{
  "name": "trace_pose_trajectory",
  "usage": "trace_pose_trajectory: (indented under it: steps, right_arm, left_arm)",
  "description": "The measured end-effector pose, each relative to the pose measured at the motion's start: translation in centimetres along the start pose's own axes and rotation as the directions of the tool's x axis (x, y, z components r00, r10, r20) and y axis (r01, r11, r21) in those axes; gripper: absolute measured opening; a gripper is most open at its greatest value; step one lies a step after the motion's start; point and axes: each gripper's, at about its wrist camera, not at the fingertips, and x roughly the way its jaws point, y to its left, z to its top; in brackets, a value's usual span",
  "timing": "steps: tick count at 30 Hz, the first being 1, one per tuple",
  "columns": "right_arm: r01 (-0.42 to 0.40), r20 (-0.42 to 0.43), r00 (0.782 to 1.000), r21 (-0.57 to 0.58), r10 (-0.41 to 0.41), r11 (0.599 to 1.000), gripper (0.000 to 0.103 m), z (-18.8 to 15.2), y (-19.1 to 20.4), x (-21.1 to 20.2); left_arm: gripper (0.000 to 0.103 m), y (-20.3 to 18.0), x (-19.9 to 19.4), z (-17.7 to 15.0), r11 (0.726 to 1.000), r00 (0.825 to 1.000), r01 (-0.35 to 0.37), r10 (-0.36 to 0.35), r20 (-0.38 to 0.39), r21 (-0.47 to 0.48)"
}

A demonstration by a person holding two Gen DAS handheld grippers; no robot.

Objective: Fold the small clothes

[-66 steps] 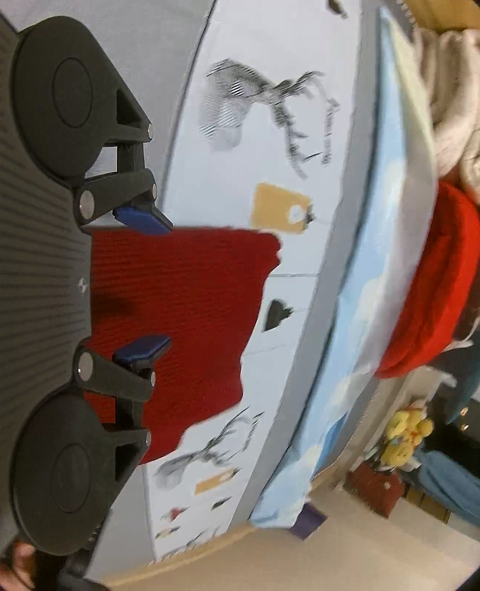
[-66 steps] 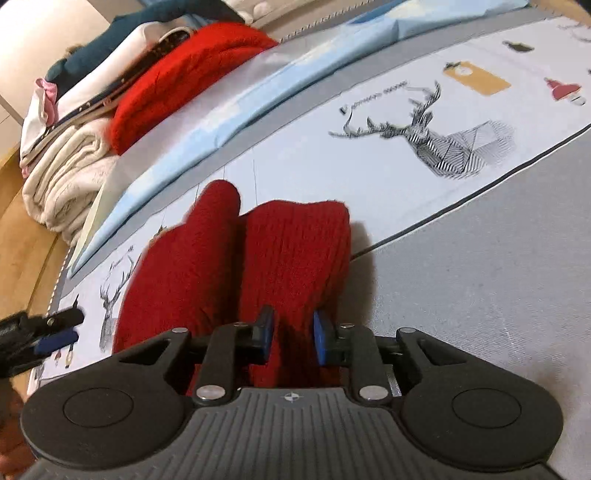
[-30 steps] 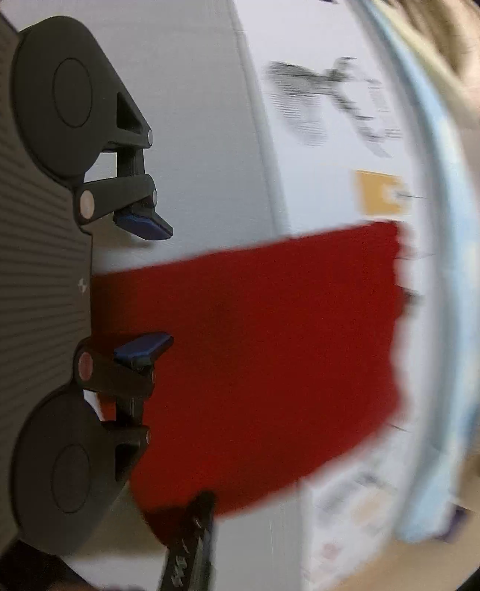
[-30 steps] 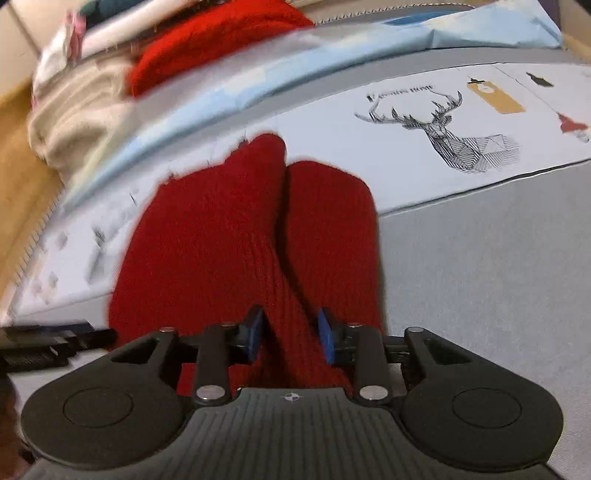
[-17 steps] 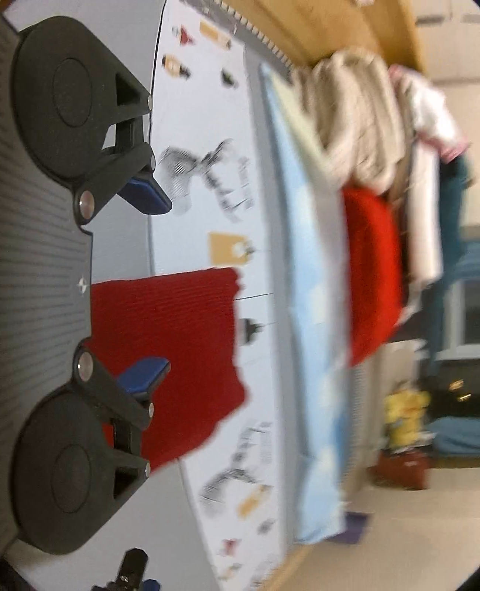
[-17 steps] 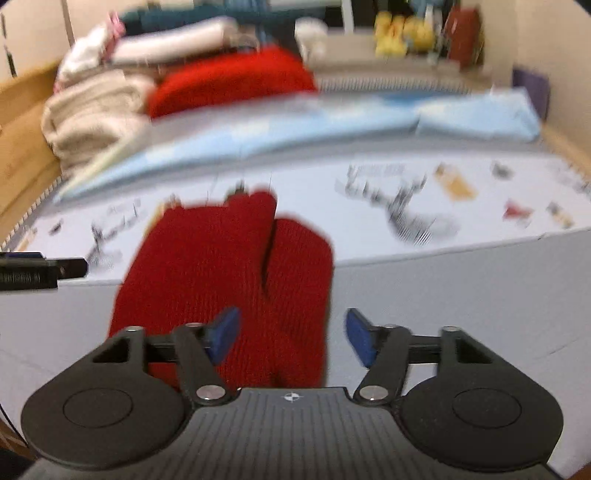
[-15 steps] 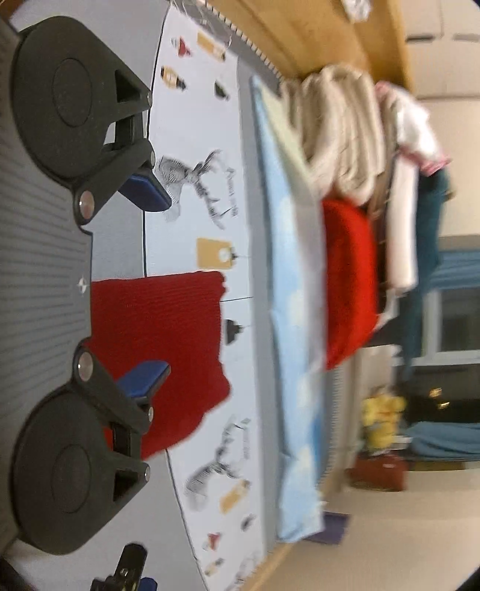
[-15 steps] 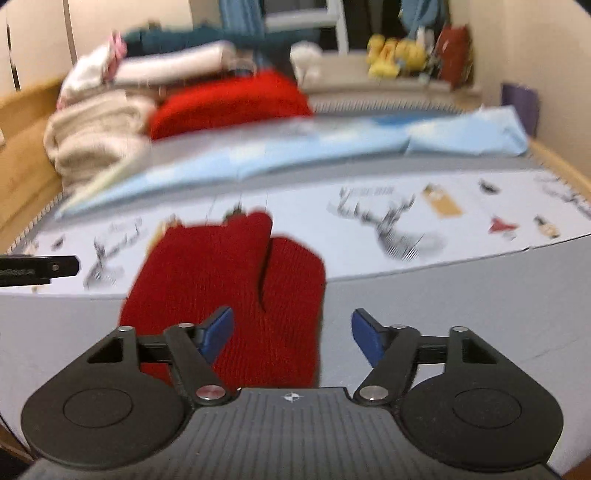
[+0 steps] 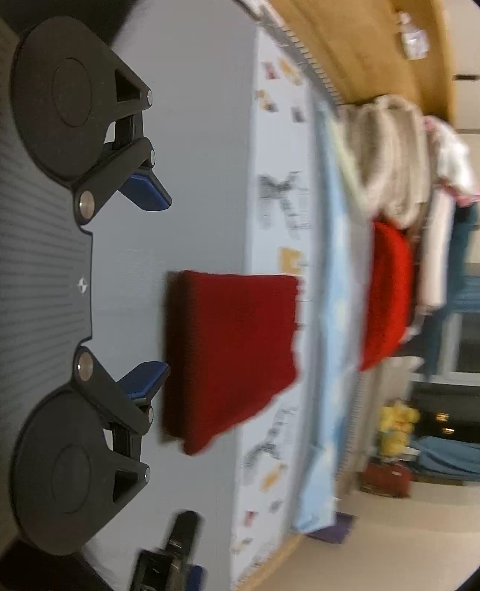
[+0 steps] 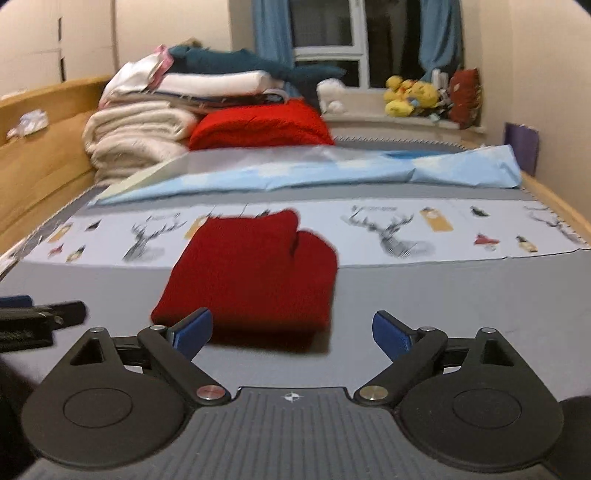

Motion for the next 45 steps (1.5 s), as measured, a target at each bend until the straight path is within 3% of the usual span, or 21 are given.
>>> trace_pose_trajectory:
  steps: [3, 10, 21, 45]
  right_arm:
    - [0.016, -0.003, 1.0, -0.035, -0.016, 0.999, 0.094, 0.0, 0.6, 0.5]
    - [0.037, -0.03, 0.999, 0.012, -0.036, 0.999, 0.094, 0.0, 0.9, 1.7]
    - [0.017, -0.052, 0.998, -0.019, -0.018, 1.0, 0.094, 0.0, 1.6, 3.3]
    - [0.009, -0.044, 0.999, -0.061, -0.012, 0.998, 0.094, -0.1, 2.4, 3.1]
  left_arm:
    - [0.092, -0.1, 0.6, 0.3, 1.0, 1.0, 0.016, -0.016, 0.013, -0.013]
    - [0.092, -0.8, 1.7, 0.7, 1.0, 0.999, 0.023, -0.022, 0.032, -0.015]
    - [0.092, -1.3, 2.3, 0.9, 0.999, 0.999, 0.035, -0.036, 0.034, 0.013]
    - [0.092, -1.4, 2.7, 1.0, 0.999, 0.999, 0.041, -0.041, 0.033, 0.004]
